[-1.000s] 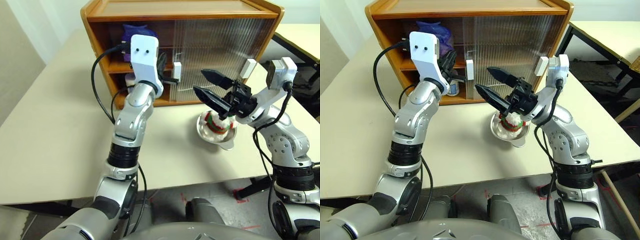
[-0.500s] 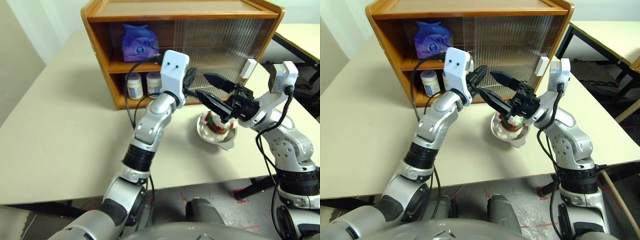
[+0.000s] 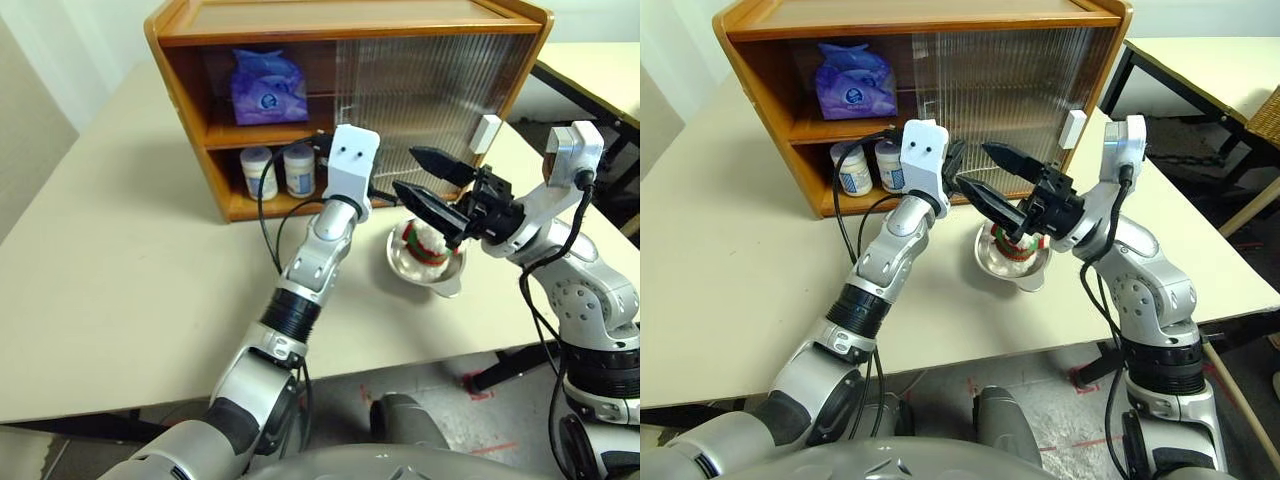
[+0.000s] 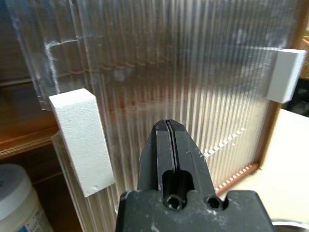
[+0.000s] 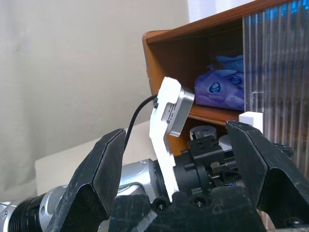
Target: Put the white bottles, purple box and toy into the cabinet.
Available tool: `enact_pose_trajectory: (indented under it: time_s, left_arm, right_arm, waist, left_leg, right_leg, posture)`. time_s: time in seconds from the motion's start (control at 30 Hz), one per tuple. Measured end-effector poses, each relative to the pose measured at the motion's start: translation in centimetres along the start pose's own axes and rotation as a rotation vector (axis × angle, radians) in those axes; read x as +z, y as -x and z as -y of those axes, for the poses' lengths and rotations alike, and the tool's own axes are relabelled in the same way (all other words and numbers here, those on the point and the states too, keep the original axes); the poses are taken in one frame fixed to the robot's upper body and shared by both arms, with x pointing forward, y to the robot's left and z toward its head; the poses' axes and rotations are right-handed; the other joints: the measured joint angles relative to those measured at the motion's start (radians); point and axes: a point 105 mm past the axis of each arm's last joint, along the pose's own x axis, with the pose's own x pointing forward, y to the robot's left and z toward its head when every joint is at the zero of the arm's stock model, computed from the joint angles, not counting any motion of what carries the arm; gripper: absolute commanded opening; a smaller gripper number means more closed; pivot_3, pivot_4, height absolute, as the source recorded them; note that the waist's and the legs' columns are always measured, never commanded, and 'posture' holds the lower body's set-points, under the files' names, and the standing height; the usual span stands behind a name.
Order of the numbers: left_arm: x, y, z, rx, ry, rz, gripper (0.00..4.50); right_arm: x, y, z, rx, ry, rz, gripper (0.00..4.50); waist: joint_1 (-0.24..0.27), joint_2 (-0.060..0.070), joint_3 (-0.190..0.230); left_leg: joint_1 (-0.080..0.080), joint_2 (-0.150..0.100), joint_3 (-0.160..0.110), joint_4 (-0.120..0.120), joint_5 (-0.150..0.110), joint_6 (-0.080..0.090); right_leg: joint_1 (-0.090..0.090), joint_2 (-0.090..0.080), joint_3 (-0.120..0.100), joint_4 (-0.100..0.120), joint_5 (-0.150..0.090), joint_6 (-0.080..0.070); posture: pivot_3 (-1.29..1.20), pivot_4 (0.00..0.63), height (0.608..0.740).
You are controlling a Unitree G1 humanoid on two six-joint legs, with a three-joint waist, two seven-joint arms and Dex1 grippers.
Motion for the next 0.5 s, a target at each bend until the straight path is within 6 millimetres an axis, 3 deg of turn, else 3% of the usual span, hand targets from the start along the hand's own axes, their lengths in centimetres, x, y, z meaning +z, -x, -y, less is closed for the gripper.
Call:
enact_pose_trajectory:
  time_s: [0.5]
  left_arm:
    - [0.4, 0.0, -1.6, 0.147, -0.008, 0.041, 0.03]
  right_arm:
    - [0.0, 0.0, -0.1, 0.001, -0.004, -0.004, 4.5]
  waist:
    - [-0.001, 0.0, 0.0]
  left_leg:
    - [0.0, -0.001, 0.0, 0.0, 0.0, 0.0]
  right_leg:
    - [0.0, 0.0, 0.0, 0.0, 0.0, 0.0]
  posture:
    - [-0.08, 0.006, 0.74]
